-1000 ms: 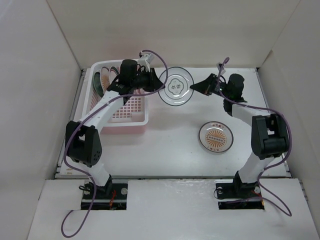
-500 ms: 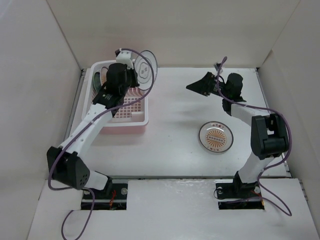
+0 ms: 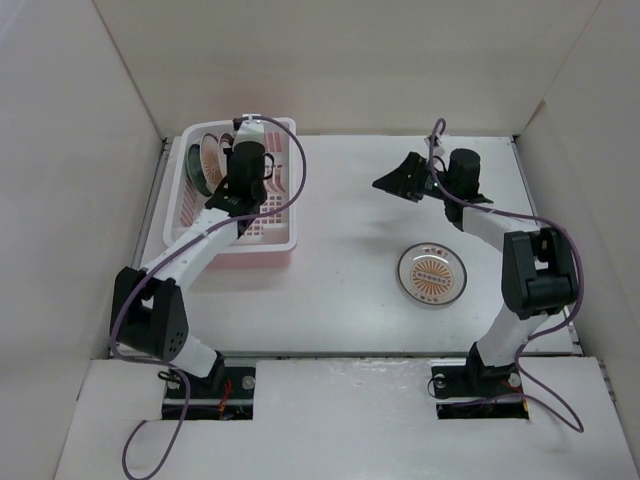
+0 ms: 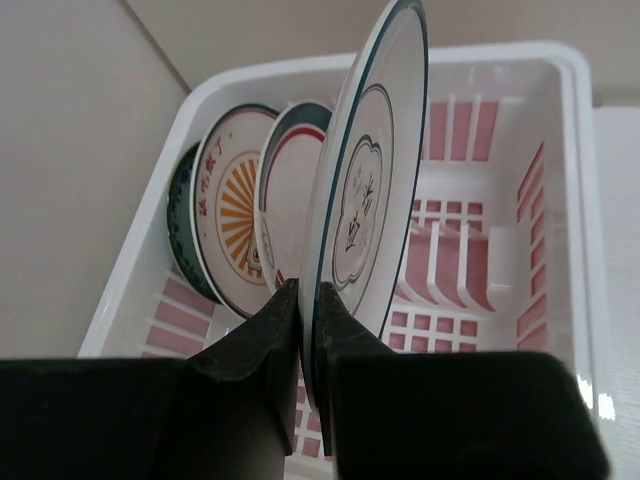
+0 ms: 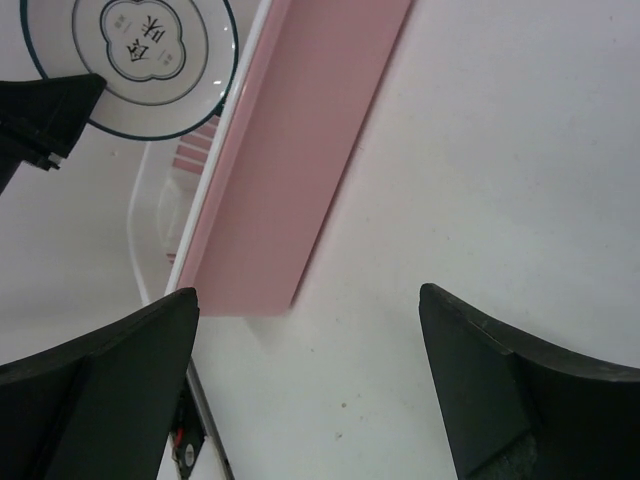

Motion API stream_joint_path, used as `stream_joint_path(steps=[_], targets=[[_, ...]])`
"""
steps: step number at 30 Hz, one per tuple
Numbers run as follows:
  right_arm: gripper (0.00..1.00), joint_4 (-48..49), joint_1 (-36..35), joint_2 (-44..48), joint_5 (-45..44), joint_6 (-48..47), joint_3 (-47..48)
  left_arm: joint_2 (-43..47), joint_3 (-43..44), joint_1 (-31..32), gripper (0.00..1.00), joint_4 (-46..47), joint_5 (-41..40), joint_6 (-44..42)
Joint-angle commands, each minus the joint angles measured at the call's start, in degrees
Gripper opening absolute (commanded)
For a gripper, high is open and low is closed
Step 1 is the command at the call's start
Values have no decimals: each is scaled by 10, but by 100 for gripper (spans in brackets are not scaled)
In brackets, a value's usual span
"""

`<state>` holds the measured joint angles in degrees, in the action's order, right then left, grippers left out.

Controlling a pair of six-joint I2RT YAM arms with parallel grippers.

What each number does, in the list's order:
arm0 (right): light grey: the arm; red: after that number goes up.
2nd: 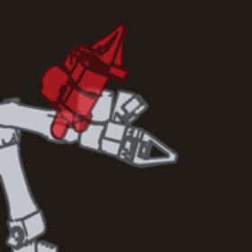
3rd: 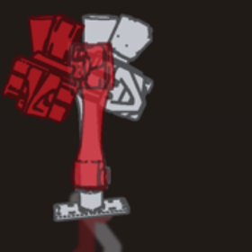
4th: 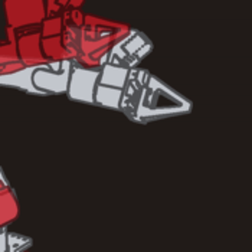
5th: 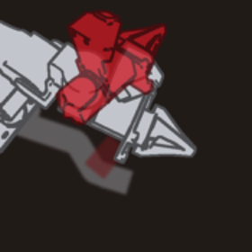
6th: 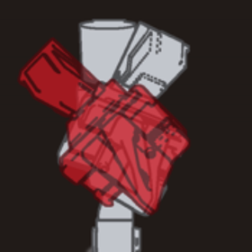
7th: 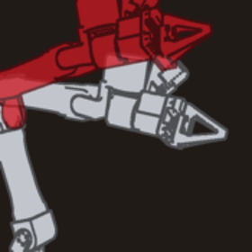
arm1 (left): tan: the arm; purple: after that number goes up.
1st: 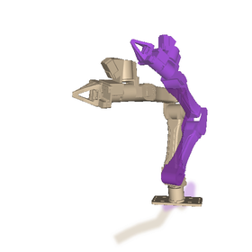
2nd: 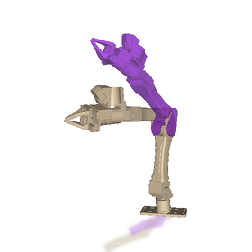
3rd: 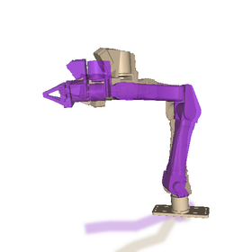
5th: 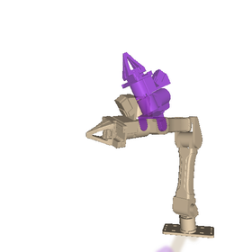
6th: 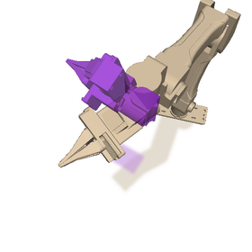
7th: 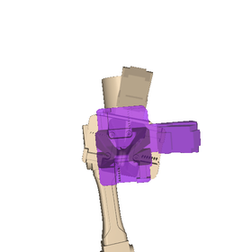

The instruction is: Load the plates into the dish rack

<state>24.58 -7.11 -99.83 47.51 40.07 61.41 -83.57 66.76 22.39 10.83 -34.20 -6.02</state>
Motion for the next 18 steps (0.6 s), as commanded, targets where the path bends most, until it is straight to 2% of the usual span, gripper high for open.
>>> stream_joint_path(steps=[1, 18], targets=[[96, -38, -8, 29, -22, -49, 30, -10, 16, -1, 0, 53, -45, -4], [96, -38, -13, 17, -22, -54, 41, -119, 48, -28, 0, 53, -52, 20]])
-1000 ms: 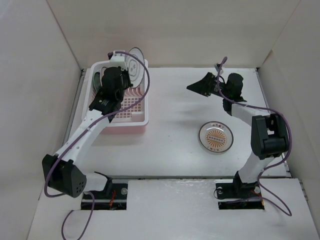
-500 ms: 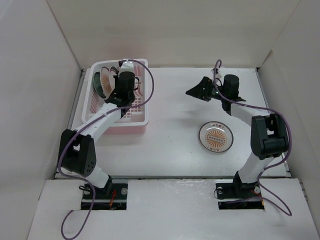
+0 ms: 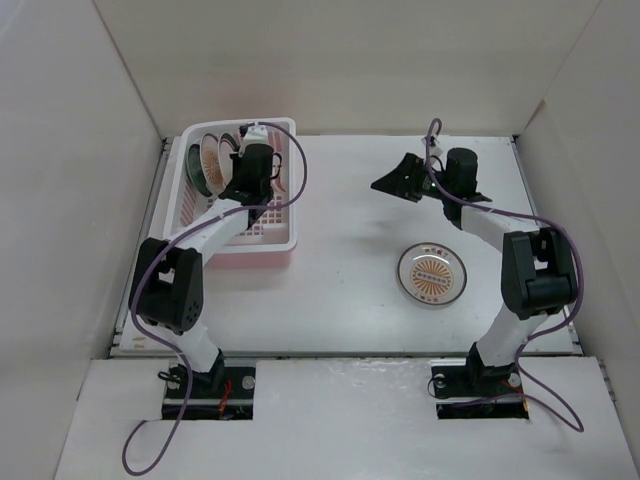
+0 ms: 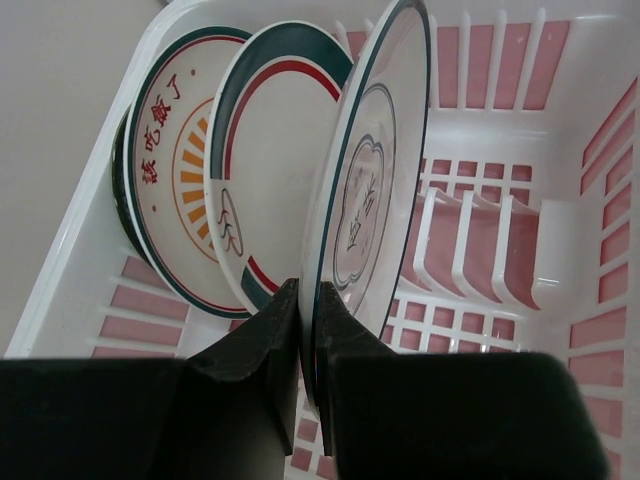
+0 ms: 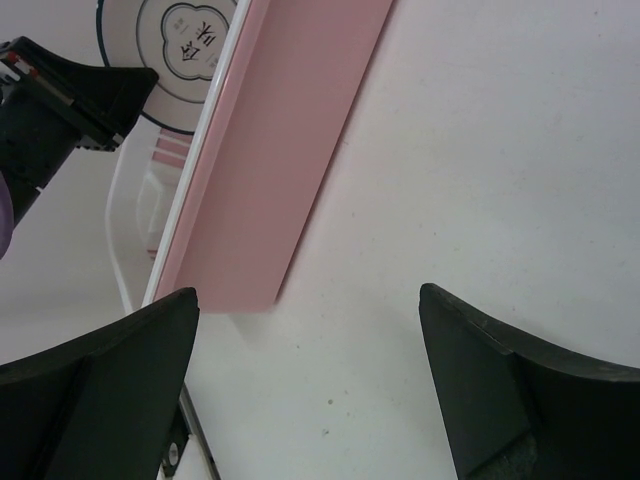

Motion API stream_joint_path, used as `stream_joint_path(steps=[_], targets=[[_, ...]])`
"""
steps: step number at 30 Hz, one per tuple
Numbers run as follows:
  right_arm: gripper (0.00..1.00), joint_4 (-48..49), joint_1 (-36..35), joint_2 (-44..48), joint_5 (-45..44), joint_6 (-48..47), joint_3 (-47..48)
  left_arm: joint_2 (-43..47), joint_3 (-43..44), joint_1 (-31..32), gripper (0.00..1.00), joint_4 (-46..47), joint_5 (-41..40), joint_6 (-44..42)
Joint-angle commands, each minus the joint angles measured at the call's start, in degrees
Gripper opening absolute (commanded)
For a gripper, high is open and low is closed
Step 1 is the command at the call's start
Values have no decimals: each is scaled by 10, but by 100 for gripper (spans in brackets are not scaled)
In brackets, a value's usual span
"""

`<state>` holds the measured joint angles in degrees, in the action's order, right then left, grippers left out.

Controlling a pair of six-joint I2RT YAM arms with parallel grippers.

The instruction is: Load the plates into the dish rack

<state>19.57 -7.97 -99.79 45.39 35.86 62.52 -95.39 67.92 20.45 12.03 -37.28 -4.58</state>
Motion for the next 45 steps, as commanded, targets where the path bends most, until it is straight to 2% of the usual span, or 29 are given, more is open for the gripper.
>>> stream_joint_path(steps=[1, 14, 15, 17, 22, 24, 29, 31, 32, 38, 40, 41, 42, 44, 45], targets=[[96, 12, -5, 17, 0, -12, 30, -1, 36, -8, 0, 34, -15, 5], [96, 12, -10, 12, 5, -12, 30, -50, 84, -8, 0, -38, -16, 54], [96, 12, -10, 12, 5, -12, 30, -50, 84, -8, 9, -47, -16, 61], [96, 12, -10, 17, 5, -12, 30, -50, 84, -8, 12, -59, -21, 66], [96, 12, -10, 22, 5, -12, 30, -45, 89, -8, 30, -72, -9, 73], [96, 12, -10, 28, 5, -12, 24, -38, 89, -8, 33, -72, -9, 73], [96, 12, -10, 28, 5, -18, 24, -10, 89, -8, 51, -84, 28, 73], [97, 6, -10, 33, 5, -23, 24, 8, 95, -8, 53, -90, 57, 73], [97, 1, -10, 33, 5, -23, 24, 15, 95, -8, 60, -90, 66, 73], [100, -22, 11, 62, -18, -49, 4, 69, 100, 23, 73, -96, 66, 73], [100, -27, 31, 80, -23, -49, -13, 92, 106, 28, 87, -104, 66, 78], [100, -27, 38, 106, -23, -56, -34, 99, 111, 38, 90, -114, 71, 85], [100, -27, 44, 121, -33, -61, -46, 107, 118, 47, 99, -119, 84, 85], [100, -51, 56, 154, -80, -73, -64, 129, 118, 57, 99, -132, 109, 91], [100, -96, 56, 190, -142, -88, -75, 136, 123, 65, 99, -137, 139, 91]])
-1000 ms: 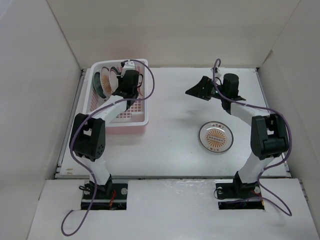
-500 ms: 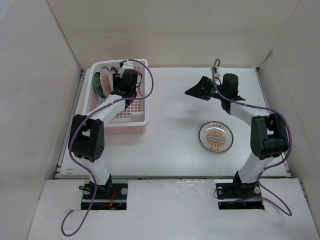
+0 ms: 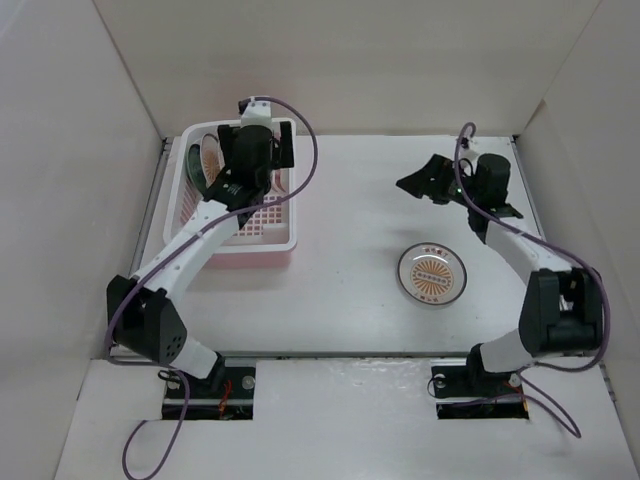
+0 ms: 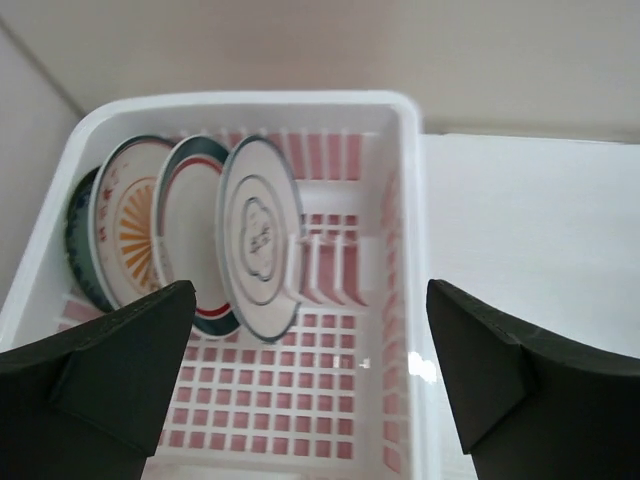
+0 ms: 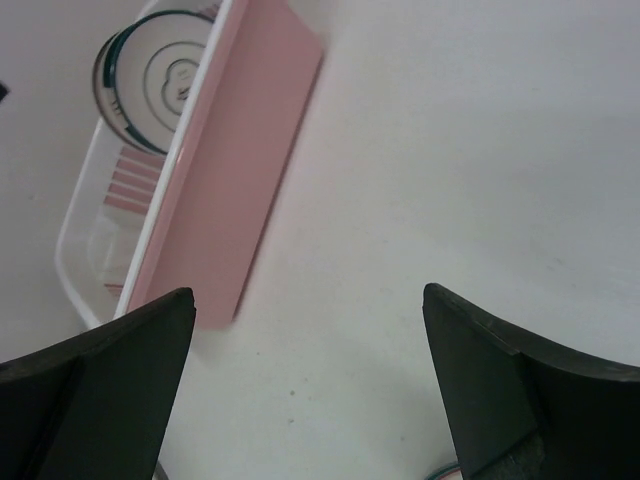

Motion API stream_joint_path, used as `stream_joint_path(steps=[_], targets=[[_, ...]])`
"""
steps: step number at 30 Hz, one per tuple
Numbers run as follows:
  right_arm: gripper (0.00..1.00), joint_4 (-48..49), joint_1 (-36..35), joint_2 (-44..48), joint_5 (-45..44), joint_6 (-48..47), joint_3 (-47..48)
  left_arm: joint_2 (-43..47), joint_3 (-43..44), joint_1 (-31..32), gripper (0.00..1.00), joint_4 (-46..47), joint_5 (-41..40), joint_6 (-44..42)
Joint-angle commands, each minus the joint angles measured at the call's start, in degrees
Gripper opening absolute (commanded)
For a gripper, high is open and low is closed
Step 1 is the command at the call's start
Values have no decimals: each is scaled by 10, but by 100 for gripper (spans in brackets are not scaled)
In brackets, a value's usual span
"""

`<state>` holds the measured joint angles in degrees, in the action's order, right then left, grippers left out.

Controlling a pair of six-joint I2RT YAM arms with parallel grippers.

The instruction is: Load the plates into the dish rack

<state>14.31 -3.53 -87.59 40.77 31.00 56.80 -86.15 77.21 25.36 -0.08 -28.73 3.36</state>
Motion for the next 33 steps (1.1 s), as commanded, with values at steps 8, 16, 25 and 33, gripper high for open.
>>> stream_joint_path(steps=[8, 16, 25, 33], targets=[[100, -108, 12, 345, -262, -45, -95, 51, 48, 92, 99, -28, 335, 30], [100, -210, 6, 590, -345, -39, -35, -64, 48, 125, 99, 40, 513, 75], [100, -261, -12, 640, -258, -78, 58, -244, 150, 141, 99, 73, 678, 102], [100, -266, -41, 658, -215, -71, 83, -372, 204, 151, 99, 119, 736, 169]])
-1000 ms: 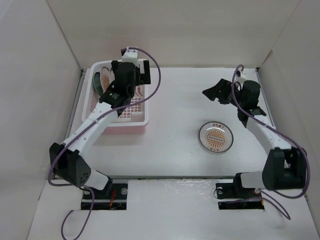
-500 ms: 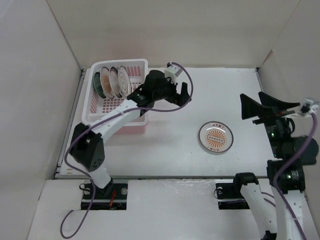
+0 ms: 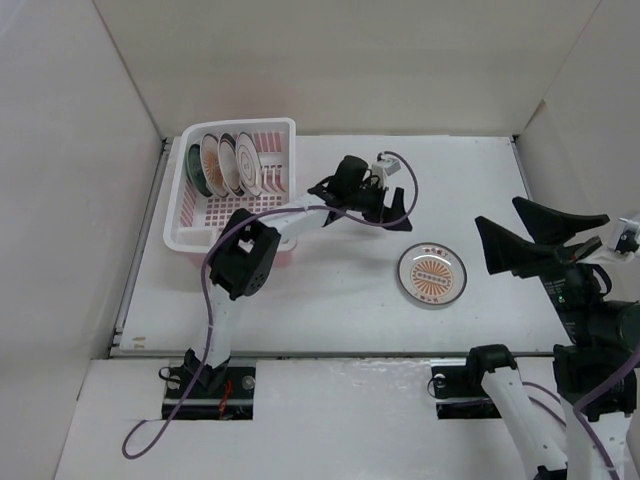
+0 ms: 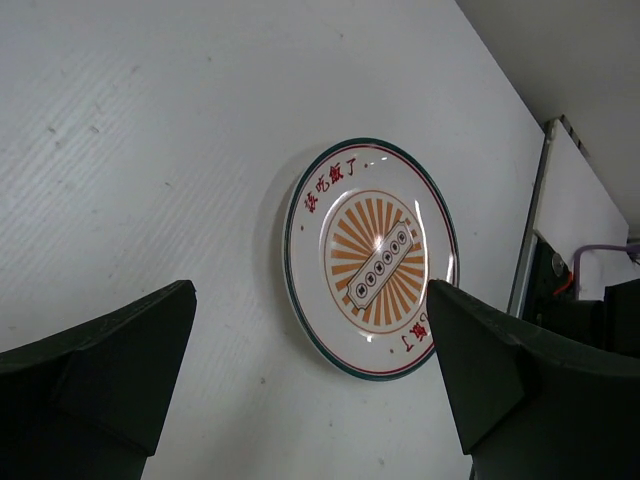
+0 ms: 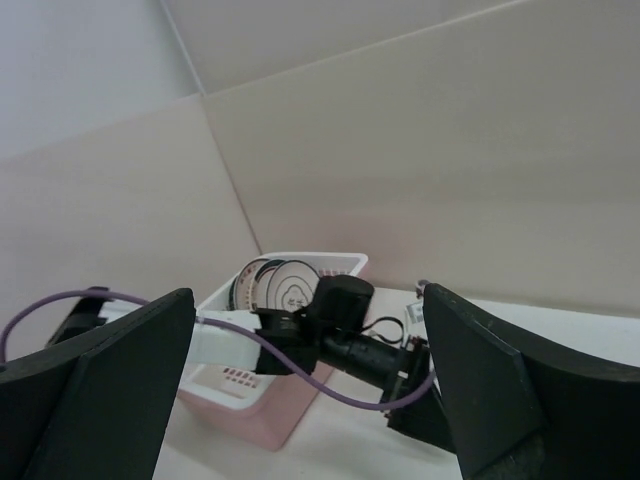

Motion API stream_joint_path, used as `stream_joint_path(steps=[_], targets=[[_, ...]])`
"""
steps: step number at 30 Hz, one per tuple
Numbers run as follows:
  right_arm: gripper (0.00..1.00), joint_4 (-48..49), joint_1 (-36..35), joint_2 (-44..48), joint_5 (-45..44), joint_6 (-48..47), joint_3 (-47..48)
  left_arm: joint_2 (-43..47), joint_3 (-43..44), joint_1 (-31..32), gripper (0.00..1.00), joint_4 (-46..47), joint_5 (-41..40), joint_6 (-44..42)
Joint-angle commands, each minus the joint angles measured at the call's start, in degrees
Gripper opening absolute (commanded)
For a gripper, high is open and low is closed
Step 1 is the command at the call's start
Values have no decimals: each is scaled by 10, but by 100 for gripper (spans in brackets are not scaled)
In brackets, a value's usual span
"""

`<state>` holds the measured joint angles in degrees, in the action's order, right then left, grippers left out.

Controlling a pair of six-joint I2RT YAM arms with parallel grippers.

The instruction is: Load the plates into the dish rack

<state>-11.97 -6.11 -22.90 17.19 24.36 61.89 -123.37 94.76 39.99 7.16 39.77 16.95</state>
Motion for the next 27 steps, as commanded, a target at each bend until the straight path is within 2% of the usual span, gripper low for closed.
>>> stream_joint_path(steps=[1, 10, 15, 20, 25, 27], targets=[[100, -12, -15, 11, 13, -5, 41, -5, 29, 11, 99, 47, 44, 40], [100, -14, -39, 16, -12, -19, 41, -51, 35, 34, 99, 41, 15, 67], [100, -14, -45, 16, -24, -25, 41, -65, 18, 40, 93, 54, 9, 87], [100, -14, -51, 22, -30, -25, 41, -65, -1, 46, 92, 54, -10, 92], [100, -14, -51, 32, -41, -25, 36, -71, -18, 51, 81, 59, -10, 98], [100, -14, -51, 32, -41, -25, 36, -71, -23, 56, 81, 59, -16, 98]])
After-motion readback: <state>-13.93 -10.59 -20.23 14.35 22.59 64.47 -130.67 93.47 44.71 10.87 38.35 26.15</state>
